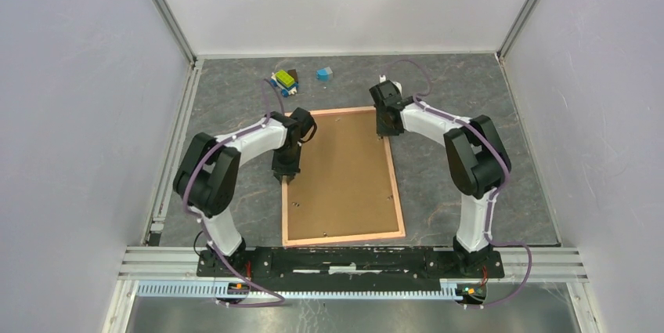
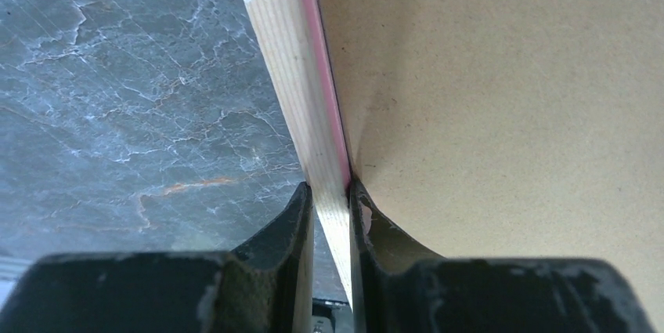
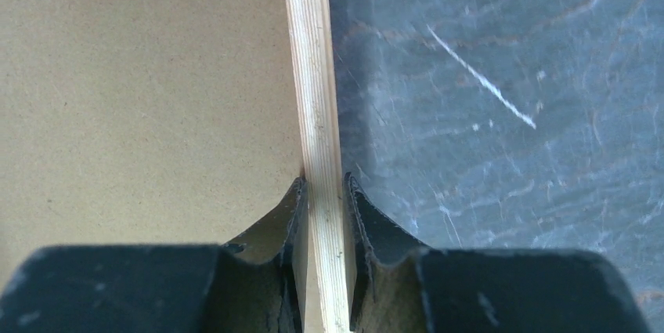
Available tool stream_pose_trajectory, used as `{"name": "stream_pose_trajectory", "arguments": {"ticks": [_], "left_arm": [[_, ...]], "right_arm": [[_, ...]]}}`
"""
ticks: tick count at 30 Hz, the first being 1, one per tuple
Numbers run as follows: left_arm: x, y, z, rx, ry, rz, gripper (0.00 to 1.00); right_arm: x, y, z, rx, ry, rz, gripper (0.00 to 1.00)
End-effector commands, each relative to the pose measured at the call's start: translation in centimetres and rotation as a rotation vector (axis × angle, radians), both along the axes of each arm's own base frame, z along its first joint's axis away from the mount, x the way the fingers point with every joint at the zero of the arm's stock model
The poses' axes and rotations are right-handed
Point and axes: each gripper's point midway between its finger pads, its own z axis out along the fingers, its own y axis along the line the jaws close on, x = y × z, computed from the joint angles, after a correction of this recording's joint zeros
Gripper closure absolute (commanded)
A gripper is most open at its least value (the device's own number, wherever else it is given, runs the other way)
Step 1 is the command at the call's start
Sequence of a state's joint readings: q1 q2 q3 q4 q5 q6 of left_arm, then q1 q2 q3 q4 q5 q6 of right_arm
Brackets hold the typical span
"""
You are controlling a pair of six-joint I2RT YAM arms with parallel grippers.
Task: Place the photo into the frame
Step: Install the photo frame at the center of the board, then adjust the photo frame at the center of the board.
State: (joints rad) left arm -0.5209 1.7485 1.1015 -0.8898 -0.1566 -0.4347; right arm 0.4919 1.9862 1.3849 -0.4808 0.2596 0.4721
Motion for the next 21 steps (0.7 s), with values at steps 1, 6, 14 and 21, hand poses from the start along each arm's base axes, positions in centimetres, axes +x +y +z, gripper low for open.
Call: {"name": "stream_pose_trajectory", "arguments": {"ticks": [1, 6, 14, 21], "left_arm": [[2.6, -1.0, -1.8, 0.033, -0.003, -0.046, 0.98], [7.4, -0.9, -2.4, 0.094, -0.055, 0.029, 0.98], [16.0, -3.4, 0.8, 0.095, -0.243, 0.006, 0.93], [13.3, -2.7, 7.5, 0.006, -0.332, 0.034, 0.17]], "right_arm": [[-4.9, 0.9, 0.7, 0.127, 0.066, 0.036, 0.88], [-9.2, 0.7, 0.9, 0.260, 0.003, 0.108, 0.85], [-15.6, -0.2, 1.0, 0.403, -0.052, 0.173, 0.51], [-14.6, -4.0, 4.7, 0.189, -0.182, 0.216, 0.39]]}}
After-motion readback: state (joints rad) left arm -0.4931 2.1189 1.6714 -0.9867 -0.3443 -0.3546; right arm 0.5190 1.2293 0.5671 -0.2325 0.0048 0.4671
